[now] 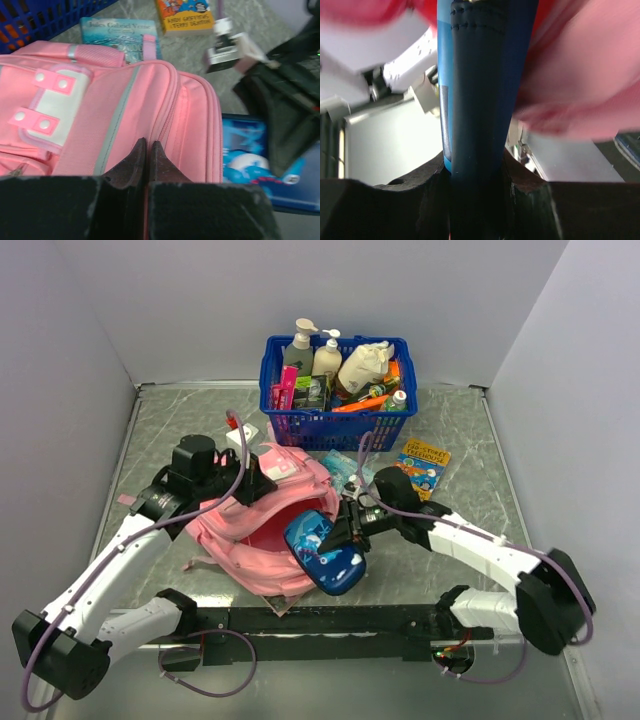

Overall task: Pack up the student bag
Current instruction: Place the stationery in the student bag.

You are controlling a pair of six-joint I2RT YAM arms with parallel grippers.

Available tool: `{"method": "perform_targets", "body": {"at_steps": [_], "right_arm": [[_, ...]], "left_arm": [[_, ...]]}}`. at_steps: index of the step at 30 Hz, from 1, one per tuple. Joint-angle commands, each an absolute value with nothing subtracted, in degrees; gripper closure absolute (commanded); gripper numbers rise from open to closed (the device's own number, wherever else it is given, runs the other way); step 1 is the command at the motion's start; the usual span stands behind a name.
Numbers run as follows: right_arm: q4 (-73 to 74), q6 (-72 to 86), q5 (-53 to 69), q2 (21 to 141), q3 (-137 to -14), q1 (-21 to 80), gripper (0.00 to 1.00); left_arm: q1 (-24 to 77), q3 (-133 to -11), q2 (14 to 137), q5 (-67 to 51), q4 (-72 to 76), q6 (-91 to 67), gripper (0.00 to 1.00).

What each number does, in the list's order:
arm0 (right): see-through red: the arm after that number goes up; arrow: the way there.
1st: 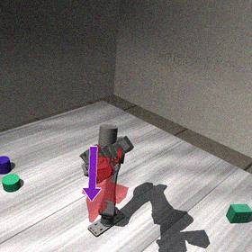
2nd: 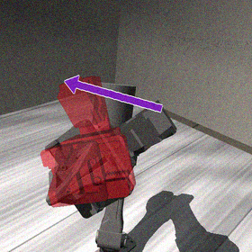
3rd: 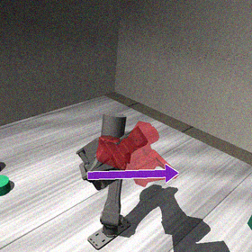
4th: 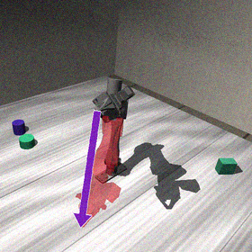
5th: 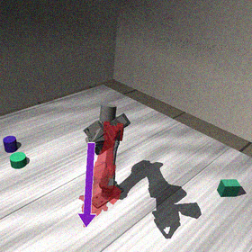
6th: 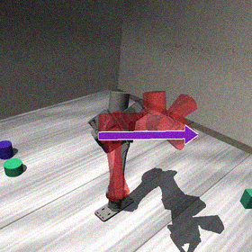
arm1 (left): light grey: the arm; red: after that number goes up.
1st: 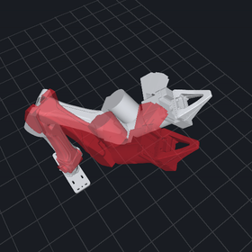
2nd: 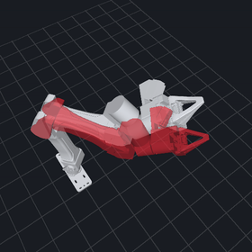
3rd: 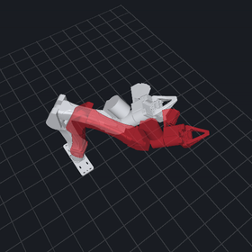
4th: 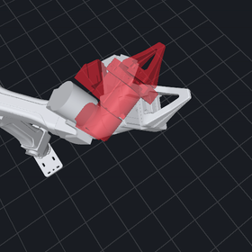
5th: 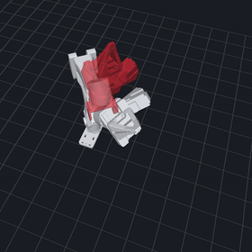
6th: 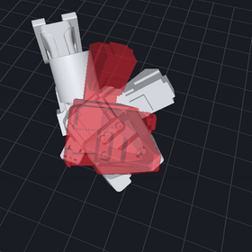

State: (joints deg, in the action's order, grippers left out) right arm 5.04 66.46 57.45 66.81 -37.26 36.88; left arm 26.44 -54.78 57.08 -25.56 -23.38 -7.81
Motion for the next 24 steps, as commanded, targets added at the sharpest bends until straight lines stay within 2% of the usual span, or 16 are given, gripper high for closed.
{"method": "perform_targets", "body": {"at_steps": [1,4,9,11,13,15,17,18,21,24], "right_arm": [[-0.8,68.74,51.96,70.48,-44.81,37.35,0.71],[-3.32,70.47,41.08,72.33,-48.69,37.44,0.71],[-15.55,76.19,13.61,72.77,-45.79,41.74,0.65],[-14.69,75.5,9.07,76.52,-48.06,45.6,0.54],[-10.48,74.19,4.68,79.61,-53.95,48.93,0.49],[-7.12,72.69,0.2,82.35,-57.55,51.23,0.39],[-10.87,71.2,-5.97,84.02,-58.27,53.35,0.06],[-11.16,68.93,-5.8,84.72,-59.84,53.44,0.0],[-3.18,63.14,-3.34,85.52,-64.5,53.79,0.0],[-0.89,56.55,-2.2,81.31,-61.54,53.88,0.0]], "left_arm": [[25.84,-59.15,55.37,-32.51,-14.85,-11.43,0.99],[25.93,-58.36,54.67,-32.52,-15.73,-11.42,0.99],[25.75,-58.01,54.67,-30.59,-15.2,-13.36,0.99],[25.75,-57.83,54.67,-30.59,-15.29,-13.54,0.99],[25.66,-57.4,54.58,-30.32,-14.94,-13.8,0.99],[25.58,-56.78,54.4,-30.5,-13.98,-14.41,0.99],[25.49,-55.81,54.14,-30.41,-13.54,-14.76,0.99],[25.31,-55.55,53.97,-30.32,-13.54,-14.68,0.99],[25.05,-54.76,53.18,-29.1,-14.41,-13.63,0.99],[24.87,-53.71,52.56,-27.95,-14.15,-13.36,0.99]]}}
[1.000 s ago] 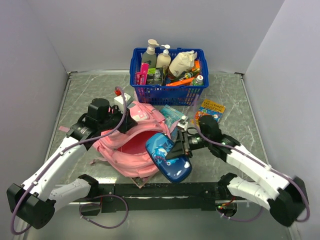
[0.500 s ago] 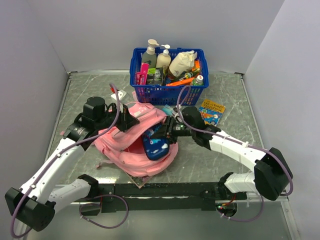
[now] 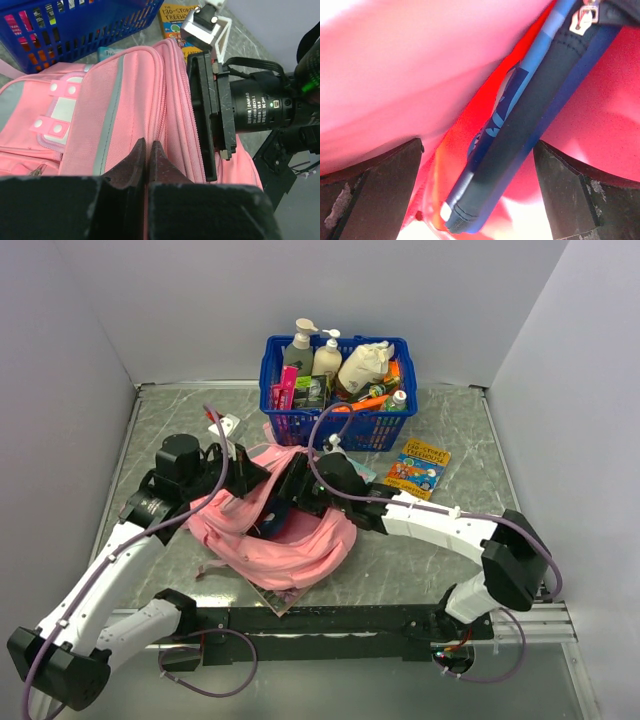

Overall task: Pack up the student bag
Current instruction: Place the stationery in the student bag.

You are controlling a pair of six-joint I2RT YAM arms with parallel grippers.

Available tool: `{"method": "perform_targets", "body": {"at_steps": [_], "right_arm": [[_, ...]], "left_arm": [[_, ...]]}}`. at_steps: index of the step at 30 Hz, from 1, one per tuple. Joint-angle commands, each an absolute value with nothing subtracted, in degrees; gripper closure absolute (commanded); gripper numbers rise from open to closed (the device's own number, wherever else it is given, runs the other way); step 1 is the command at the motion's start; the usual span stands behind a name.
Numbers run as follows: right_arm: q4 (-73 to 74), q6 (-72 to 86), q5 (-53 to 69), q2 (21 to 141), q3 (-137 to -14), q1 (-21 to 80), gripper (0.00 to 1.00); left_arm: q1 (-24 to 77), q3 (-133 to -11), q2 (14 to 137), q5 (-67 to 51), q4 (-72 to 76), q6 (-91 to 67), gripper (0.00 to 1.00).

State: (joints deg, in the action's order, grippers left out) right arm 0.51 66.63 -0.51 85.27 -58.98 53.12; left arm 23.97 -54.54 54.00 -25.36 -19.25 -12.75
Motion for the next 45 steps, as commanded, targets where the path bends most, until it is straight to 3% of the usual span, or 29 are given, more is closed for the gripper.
{"method": "perform_targets", "body": {"at_steps": [1,3,4,6,8,10,11,12,13,16,19,25,29,32,36,38,40,41,43,45], "right_arm": [[0.34,54.95,-2.11,78.34,-60.91,53.88,0.0],[1.85,51.26,-1.42,75.16,-57.42,53.88,0.07],[2.19,49.5,-0.97,71.93,-56.17,53.96,0.19],[4.38,44.77,-1.58,68.92,-53.54,54.75,0.28],[7.11,41.15,-2.28,65.23,-51.95,56.51,0.47],[9.48,36.49,-4.65,61.37,-49.93,58.78,0.59],[9.67,34.73,-5.62,60.13,-48.62,59.93,0.6],[9.67,31.15,-9.19,58.55,-47.99,61.33,0.6],[9.15,29.03,-10.62,55.84,-47.29,65.26,0.49],[5.9,20.85,-17.98,53.27,-45.62,72.4,0.3],[2.73,14.6,-20.39,56.05,-46.31,79.0,0.24],[2.88,9.05,-23.8,68.95,-57.37,85.6,0.21],[21.59,14.13,-34.34,81.19,-76.5,88.15,0.21],[18.91,11.26,-40.43,83.58,-75.6,92.19,0.2],[16.08,10.98,-36.04,83.15,-74.36,92.37,0.2],[16.35,10.99,-35.16,82.97,-73.57,92.46,0.2],[16.35,11.42,-34.81,81.92,-71.99,92.46,0.2],[16.09,11.77,-34.72,81.48,-69.63,92.37,0.2],[15.56,12.56,-34.81,79.37,-66.99,92.46,0.2],[15.12,14.06,-35.07,77.27,-63.47,92.46,0.2]], "left_arm": [[24.87,-53.35,52.56,-27.69,-13.98,-13.36,0.99],[24.87,-52.21,52.3,-26.9,-13.62,-13.27,0.99],[24.87,-51.95,52.38,-26.37,-13.54,-13.36,0.99],[24.79,-51.68,52.47,-25.49,-13.45,-13.19,0.99],[24.7,-51.85,52.65,-24.96,-13.45,-13.18,0.99],[24.61,-52.47,53.17,-24.87,-13.27,-13.45,0.99],[24.61,-52.73,53.35,-24.96,-13.18,-13.71,0.99],[24.44,-53.26,53.87,-25.05,-12.92,-13.97,0.99],[24.35,-53.52,54.05,-25.22,-12.75,-14.24,0.99],[24.08,-54.93,55.37,-25.93,-12.74,-14.76,0.99],[24.08,-56.69,57.12,-27.07,-12.92,-14.5,0.99],[24.08,-57.92,58.36,-26.38,-13.1,-15.12,0.99],[24.08,-56.78,58.97,-26.45,-12.83,-17.13,0.99],[26.44,-55.9,59.5,-26.72,-13.09,-17.05,0.99],[30.32,-57.65,62.74,-30.74,-15.72,-14.07,0.98],[31.9,-59.49,64.15,-33.03,-17.39,-10.82,0.91],[32.43,-63.71,65.47,-36.46,-21.94,-6.45,0.64],[32.61,-65.29,65.74,-37.17,-24.23,-4.94,0.39],[32.43,-70.64,67.32,-37.44,-34.29,2.84,0.23],[30.16,-75.05,69.16,-37.96,-41.45,7.8,0.14]]}}
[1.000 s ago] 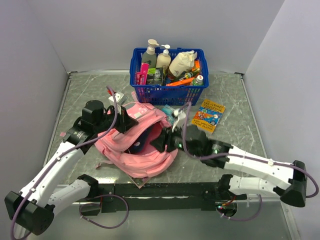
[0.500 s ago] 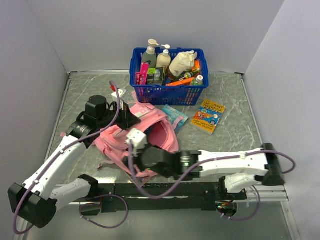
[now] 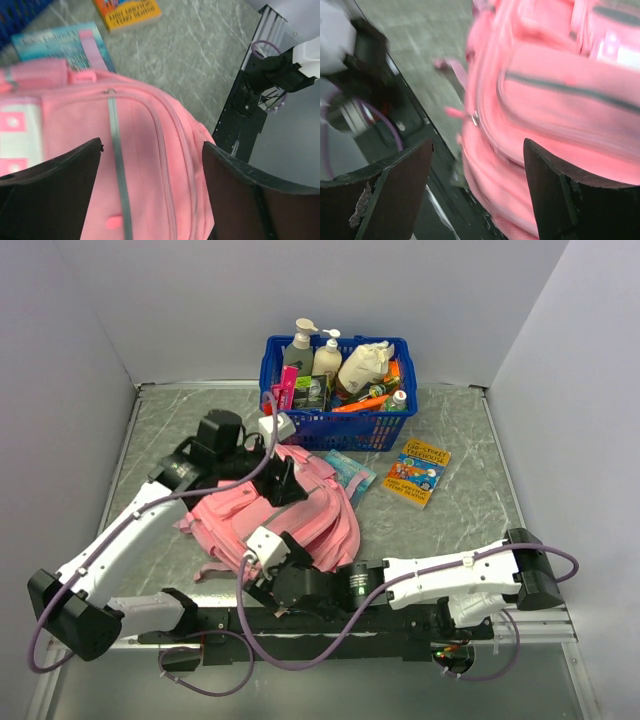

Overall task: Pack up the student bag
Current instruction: Place the stationery in the student bag, then zip the student bag at the center of the board.

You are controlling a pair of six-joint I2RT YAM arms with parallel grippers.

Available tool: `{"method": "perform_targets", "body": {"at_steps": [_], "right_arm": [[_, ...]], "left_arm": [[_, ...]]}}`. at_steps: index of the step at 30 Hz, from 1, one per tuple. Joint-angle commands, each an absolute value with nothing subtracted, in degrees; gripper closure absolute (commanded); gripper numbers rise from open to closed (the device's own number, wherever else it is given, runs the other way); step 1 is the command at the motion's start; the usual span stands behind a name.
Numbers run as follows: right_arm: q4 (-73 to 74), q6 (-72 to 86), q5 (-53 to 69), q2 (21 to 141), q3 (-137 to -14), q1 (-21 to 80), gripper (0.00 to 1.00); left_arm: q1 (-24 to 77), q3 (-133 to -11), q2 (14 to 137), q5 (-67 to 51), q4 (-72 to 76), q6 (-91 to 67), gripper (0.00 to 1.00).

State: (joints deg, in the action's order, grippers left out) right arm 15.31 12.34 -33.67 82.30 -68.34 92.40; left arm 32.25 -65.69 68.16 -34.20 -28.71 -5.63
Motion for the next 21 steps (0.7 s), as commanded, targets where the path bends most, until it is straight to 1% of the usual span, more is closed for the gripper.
{"method": "perform_targets", "body": {"at_steps": [1,2,3,4,6,7,8,9,10,11,15,21], "right_arm": [[15.29,14.58,-34.98,76.65,-62.15,92.37,0.2],[15.29,15.37,-34.63,75.94,-61.44,92.46,0.2],[15.03,15.82,-34.45,74.89,-60.74,92.37,0.21],[14.77,16.34,-33.93,74.36,-59.43,92.37,0.21],[14.33,16.43,-33.13,74.35,-58.54,92.46,0.21],[15.02,17.74,-33.57,74.79,-58.62,92.11,0.22],[16.07,18.36,-33.14,75.32,-58.88,91.67,0.22],[16.52,18.72,-32.61,75.93,-58.89,90.89,0.23],[16.35,19.24,-32.52,76.02,-58.28,90.62,0.23],[16.0,19.34,-31.82,75.68,-57.75,90.44,0.23],[15.29,20.65,-30.94,74.18,-53.89,89.65,0.24],[15.38,23.38,-31.81,71.19,-50.89,89.12,0.24]], "left_arm": [[28.23,-75.23,69.0,-39.19,-46.01,11.82,0.11],[23.34,-74.89,68.04,-40.68,-47.45,13.87,0.1],[21.03,-74.45,67.33,-42.26,-48.94,16.5,0.09],[18.92,-74.18,66.72,-44.45,-54.0,25.14,0.09],[15.56,-72.69,64.78,-44.13,-59.74,38.5,0.09],[14.25,-71.29,63.99,-43.69,-63.07,41.89,0.09],[13.98,-68.23,62.51,-43.59,-65.28,45.93,0.1],[13.8,-66.9,61.79,-43.59,-67.56,53.36,0.1],[13.54,-64.1,61.0,-42.81,-68.72,55.0,0.11],[13.36,-63.03,59.87,-42.45,-69.17,56.15,0.11],[12.92,-61.52,59.59,-41.05,-78.12,72.54,0.13],[12.92,-56.7,57.75,-38.32,-76.65,79.44,0.12]]}}
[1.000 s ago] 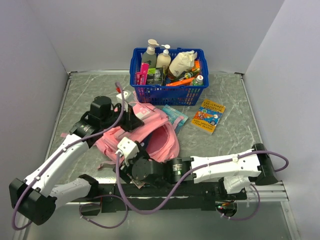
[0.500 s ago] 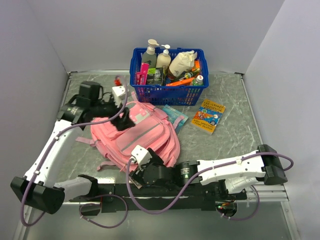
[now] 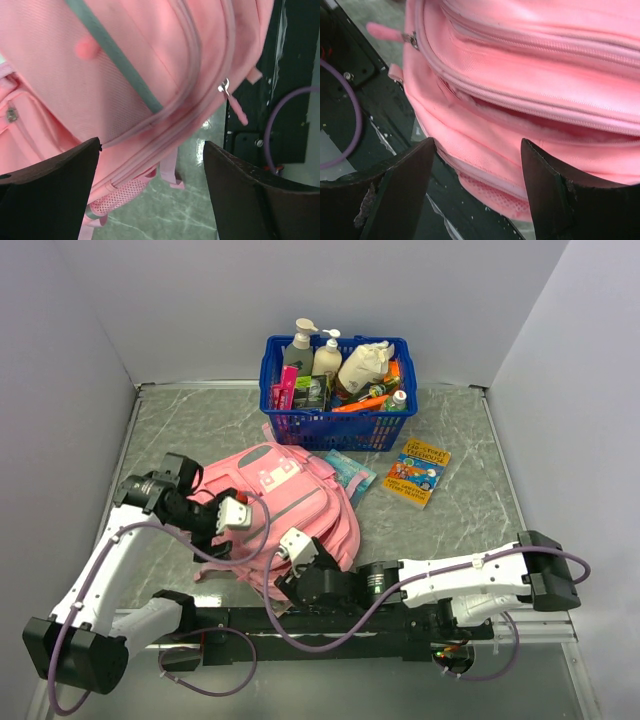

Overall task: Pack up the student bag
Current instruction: Zip the student bag at the center of the board.

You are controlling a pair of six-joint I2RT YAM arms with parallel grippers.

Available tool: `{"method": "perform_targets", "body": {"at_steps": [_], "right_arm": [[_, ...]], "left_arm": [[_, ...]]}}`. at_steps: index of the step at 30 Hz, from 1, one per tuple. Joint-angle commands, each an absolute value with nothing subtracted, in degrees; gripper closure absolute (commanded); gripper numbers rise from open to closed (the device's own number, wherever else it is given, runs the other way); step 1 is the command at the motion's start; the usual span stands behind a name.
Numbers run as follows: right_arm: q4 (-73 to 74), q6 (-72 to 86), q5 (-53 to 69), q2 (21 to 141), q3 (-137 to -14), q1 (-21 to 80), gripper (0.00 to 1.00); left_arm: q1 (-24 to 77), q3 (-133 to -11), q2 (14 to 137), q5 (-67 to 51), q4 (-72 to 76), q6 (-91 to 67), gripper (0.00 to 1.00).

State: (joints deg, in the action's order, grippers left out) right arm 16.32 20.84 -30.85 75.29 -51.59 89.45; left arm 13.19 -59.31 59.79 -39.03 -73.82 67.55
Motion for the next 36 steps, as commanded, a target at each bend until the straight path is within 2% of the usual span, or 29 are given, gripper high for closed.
{"method": "perform_targets", "body": {"at_steps": [1,6,10,14,18,22,25,30,36], "right_arm": [[15.47,23.81,-32.08,70.93,-50.89,89.12,0.24],[16.17,24.7,-33.31,69.7,-50.54,89.03,0.23],[16.61,25.4,-34.1,68.2,-49.75,89.12,0.24],[18.1,26.45,-34.89,66.71,-49.4,89.03,0.25],[18.19,26.72,-35.42,65.22,-48.69,89.03,0.25],[18.45,26.11,-35.59,64.6,-49.13,89.03,0.26],[18.46,25.49,-35.68,64.42,-49.66,89.03,0.26],[18.72,25.49,-35.86,64.07,-49.75,89.03,0.26],[16.89,22.25,-35.16,62.93,-51.33,89.21,0.26]], "left_arm": [[12.92,-55.56,57.66,-38.23,-76.21,80.06,0.12],[12.92,-52.13,57.57,-36.13,-71.82,82.96,0.14],[13.01,-47.39,55.46,-35.51,-61.55,81.3,0.17],[13.27,-44.3,55.02,-33.93,-57.67,82.35,0.27],[13.36,-40.79,52.3,-31.38,-51.6,81.83,0.43],[13.53,-39.29,50.45,-31.38,-49.75,81.57,0.84],[13.71,-40.16,50.97,-32.16,-49.57,79.02,0.99],[16.52,-44.81,51.68,-37.87,-48.96,67.26,0.99],[26.08,-52.9,51.24,-41.04,-49.92,53.72,0.99]]}}
